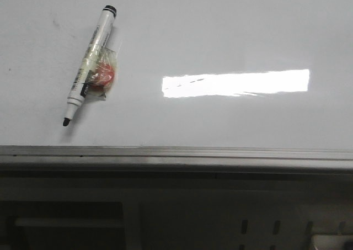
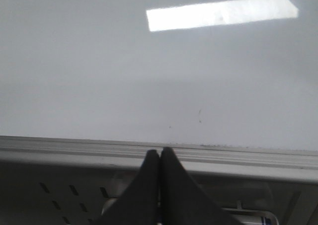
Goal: Write number 3 on whiteboard
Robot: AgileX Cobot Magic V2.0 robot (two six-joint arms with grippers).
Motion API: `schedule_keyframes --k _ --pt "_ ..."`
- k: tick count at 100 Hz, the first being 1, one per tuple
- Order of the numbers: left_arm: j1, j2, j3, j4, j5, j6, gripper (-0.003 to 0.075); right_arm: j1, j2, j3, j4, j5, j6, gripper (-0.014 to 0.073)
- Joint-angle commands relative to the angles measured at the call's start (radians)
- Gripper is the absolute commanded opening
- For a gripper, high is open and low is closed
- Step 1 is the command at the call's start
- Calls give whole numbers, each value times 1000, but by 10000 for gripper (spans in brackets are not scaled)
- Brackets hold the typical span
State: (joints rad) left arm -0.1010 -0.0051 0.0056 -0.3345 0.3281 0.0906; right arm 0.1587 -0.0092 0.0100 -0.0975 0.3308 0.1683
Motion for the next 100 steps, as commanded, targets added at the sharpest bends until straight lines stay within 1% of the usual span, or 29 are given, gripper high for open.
schedule_keyframes --k 1,7,11,14,18,20,21,22,27,31,42,49,55,58,61,66,70,75,80,84,92,95,97,100 --pt "2 -25 33 -13 -65 -6 -20 -7 -16 24 -13 -22 -7 -64" --pt "2 -25 33 -15 -65 -6 -20 -7 -16 24 -13 -22 -7 -64" --pt "2 -25 33 -53 -65 -6 -20 -7 -16 24 -16 -25 -7 -64" --pt "2 -25 33 -122 -68 -6 -20 -7 -16 24 -18 -34 -7 -64" --pt "2 -25 33 -287 -71 -6 -20 -7 -16 24 -18 -65 -7 -64" --pt "2 -25 33 -392 -73 -6 -20 -7 -16 24 -18 -92 -7 -64" --pt "2 -25 33 -392 -73 -6 -20 -7 -16 24 -18 -92 -7 -64" --pt "2 -25 33 -429 -73 -6 -20 -7 -16 24 -18 -110 -7 -64" --pt "2 -25 33 -502 -94 -6 -20 -7 -16 24 -14 -187 -5 -64" --pt "2 -25 33 -563 -123 -6 -20 -7 -16 24 24 -267 -5 -64" --pt "2 -25 33 -715 -158 -6 -20 -7 -16 24 195 -440 -5 -64" --pt "2 -25 33 -792 -166 -6 -20 -7 -16 24 231 -478 -5 -64" --pt "2 -25 31 -891 -154 -6 -20 -7 -16 24 260 -482 -5 -64" --pt "2 -25 31 -944 -157 -6 -20 -7 -16 24 289 -482 -5 -64" --pt "2 -25 31 -961 -161 -1 -20 -7 -16 22 329 -480 -5 -64" --pt "2 -25 26 -962 -171 23 -20 -7 -16 8 382 -478 -5 -64" --pt "2 -25 18 -962 -175 45 -20 -7 -16 -12 393 -473 -5 -64" --pt "2 -25 -7 -951 -165 107 -20 -7 -16 -45 393 -453 -5 -64" --pt "2 -16 -57 -903 -132 192 -20 -7 -15 -87 388 -412 -5 -64" --pt "2 3 -104 -835 -102 238 -20 -7 -10 -126 376 -359 -5 -64" --pt "2 66 -209 -655 -43 267 -15 -7 16 -208 329 -227 -5 -61" --pt "2 100 -250 -561 -11 267 0 -7 31 -235 311 -187 -5 -55" --pt "2 119 -271 -524 -3 267 5 -7 43 -254 299 -160 -5 -45" --pt "2 168 -323 -440 48 267 52 -7 61 -278 284 -129 -5 -22"
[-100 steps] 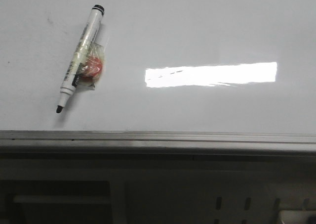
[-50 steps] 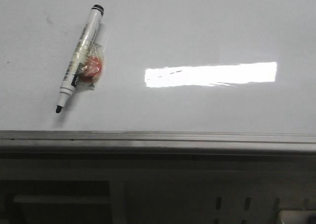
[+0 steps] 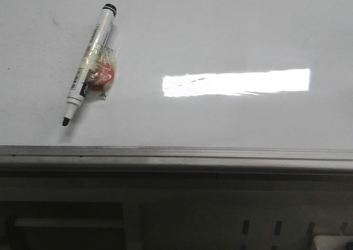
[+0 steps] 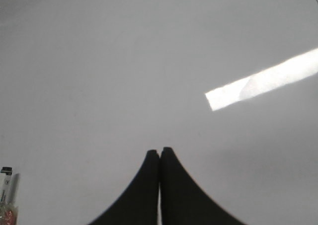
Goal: Write number 3 on whiteboard
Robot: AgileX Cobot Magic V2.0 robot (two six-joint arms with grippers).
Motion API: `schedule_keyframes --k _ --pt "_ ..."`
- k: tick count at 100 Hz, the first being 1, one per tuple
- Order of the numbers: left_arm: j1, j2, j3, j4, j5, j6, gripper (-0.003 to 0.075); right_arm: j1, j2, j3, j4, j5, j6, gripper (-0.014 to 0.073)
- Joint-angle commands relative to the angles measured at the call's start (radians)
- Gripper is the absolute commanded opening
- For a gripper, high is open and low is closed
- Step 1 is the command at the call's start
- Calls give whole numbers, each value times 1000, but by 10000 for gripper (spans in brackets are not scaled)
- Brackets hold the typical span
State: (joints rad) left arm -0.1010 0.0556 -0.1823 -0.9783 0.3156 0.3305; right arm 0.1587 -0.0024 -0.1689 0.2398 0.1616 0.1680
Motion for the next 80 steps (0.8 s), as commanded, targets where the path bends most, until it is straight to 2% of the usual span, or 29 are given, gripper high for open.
schedule_keyframes --k 1,6,14,20,26,30,35,65,80 --pt "2 128 -156 219 70 27 62 -7 63 -105 -55 46 -5 -15" --pt "2 203 -224 299 130 27 150 -4 100 -148 -63 80 -5 47" --pt "-5 318 -304 367 193 29 307 -4 161 -196 -63 111 -5 195" --pt "-30 380 -339 372 196 29 365 -4 211 -226 -63 119 -5 288" --pt "-58 447 -365 367 199 63 373 -4 252 -251 -63 138 -5 357" --pt "-81 495 -382 367 209 105 368 -4 277 -266 -63 155 -5 371" --pt "-110 552 -401 367 222 137 367 -4 309 -286 -63 177 -5 365" --pt "-353 925 -542 369 210 120 367 -4 422 -303 -63 163 -5 363" --pt "-411 1062 -609 369 165 107 367 -4 423 -303 -63 163 -5 363"
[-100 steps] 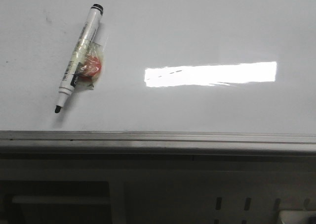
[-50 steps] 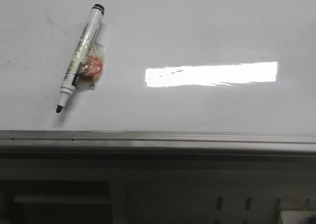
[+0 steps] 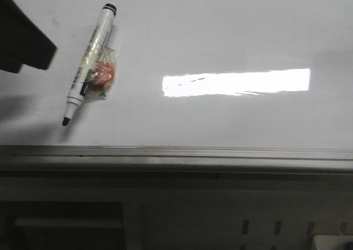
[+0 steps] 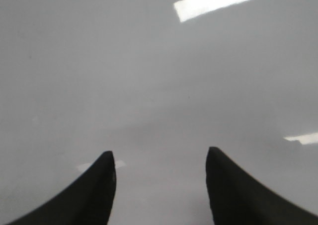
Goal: Write number 3 on whiteboard
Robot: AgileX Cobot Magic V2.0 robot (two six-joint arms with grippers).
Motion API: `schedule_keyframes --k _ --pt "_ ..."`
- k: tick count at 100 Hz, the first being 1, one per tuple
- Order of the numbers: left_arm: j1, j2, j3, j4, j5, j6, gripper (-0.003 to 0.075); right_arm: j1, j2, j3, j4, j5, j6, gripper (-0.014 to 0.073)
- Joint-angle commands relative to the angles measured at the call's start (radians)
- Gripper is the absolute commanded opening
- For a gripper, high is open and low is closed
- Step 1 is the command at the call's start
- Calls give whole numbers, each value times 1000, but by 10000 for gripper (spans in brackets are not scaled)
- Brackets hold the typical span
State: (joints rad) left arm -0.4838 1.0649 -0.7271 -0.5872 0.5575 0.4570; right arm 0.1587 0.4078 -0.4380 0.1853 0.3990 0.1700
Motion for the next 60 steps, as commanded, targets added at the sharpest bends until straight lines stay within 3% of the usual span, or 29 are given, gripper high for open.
schedule_keyframes --k 1,38,52,60 --pt "-31 58 -67 -23 -80 -22 367 -4 13 -34 -9 -75 -7 363" --pt "-33 217 -116 26 -82 -33 345 -4 13 -35 -6 -69 -7 363" --pt "-33 234 -116 95 -78 -33 202 0 13 -37 -6 -69 -7 363" --pt "-33 234 -116 113 -78 -33 51 15 13 -42 -6 -71 -7 363"
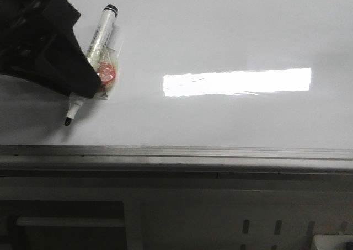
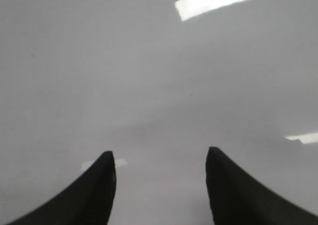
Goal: Write number 3 on whiteboard
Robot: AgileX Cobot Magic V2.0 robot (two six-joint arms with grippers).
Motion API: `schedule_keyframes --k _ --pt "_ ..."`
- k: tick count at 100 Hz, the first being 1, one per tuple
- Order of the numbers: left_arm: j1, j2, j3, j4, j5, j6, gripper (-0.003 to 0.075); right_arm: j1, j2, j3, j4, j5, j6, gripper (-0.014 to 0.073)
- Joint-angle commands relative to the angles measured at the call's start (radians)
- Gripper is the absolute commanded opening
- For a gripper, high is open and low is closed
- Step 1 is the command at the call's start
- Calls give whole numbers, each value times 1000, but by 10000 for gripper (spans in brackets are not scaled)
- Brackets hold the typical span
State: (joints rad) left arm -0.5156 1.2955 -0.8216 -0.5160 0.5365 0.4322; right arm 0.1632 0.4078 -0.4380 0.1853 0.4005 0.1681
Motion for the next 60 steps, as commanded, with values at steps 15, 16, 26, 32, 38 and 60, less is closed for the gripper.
schedule_keyframes --k 15,16,26,32,38,60 --pt "-1 -7 -26 38 -50 -9 -20 75 19 -103 -6 -77 -73 363" --pt "-1 -7 -29 38 -51 -9 -20 79 19 -107 -6 -77 -79 363" --pt "-10 -47 -60 38 -29 47 -20 161 52 -182 -1 -69 -154 363" --pt "-38 -77 -85 38 0 158 -20 220 88 -240 9 -47 -223 363" --pt "-77 -114 -112 38 33 313 -20 297 129 -299 13 -11 -301 363" --pt "-245 -200 -147 104 83 682 -20 619 366 -469 15 53 -496 365"
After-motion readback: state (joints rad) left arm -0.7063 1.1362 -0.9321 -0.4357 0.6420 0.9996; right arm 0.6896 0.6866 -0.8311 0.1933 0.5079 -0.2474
